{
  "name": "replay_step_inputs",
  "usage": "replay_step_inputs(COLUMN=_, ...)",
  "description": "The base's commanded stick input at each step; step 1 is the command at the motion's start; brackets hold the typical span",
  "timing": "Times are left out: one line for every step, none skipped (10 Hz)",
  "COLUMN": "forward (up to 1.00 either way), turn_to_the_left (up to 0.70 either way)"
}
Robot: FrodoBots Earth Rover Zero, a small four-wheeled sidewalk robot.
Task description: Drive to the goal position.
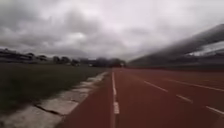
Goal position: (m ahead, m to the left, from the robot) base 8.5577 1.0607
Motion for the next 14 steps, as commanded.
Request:
replay_step_inputs(forward=0.70, turn_to_the_left=0.00)
replay_step_inputs(forward=0.70, turn_to_the_left=0.00)
replay_step_inputs(forward=0.70, turn_to_the_left=0.00)
replay_step_inputs(forward=0.70, turn_to_the_left=0.00)
replay_step_inputs(forward=0.70, turn_to_the_left=0.00)
replay_step_inputs(forward=0.70, turn_to_the_left=0.00)
replay_step_inputs(forward=0.70, turn_to_the_left=0.00)
replay_step_inputs(forward=0.70, turn_to_the_left=0.00)
replay_step_inputs(forward=0.70, turn_to_the_left=0.00)
replay_step_inputs(forward=0.70, turn_to_the_left=0.00)
replay_step_inputs(forward=0.70, turn_to_the_left=0.00)
replay_step_inputs(forward=0.70, turn_to_the_left=0.00)
replay_step_inputs(forward=0.70, turn_to_the_left=0.00)
replay_step_inputs(forward=0.70, turn_to_the_left=0.00)
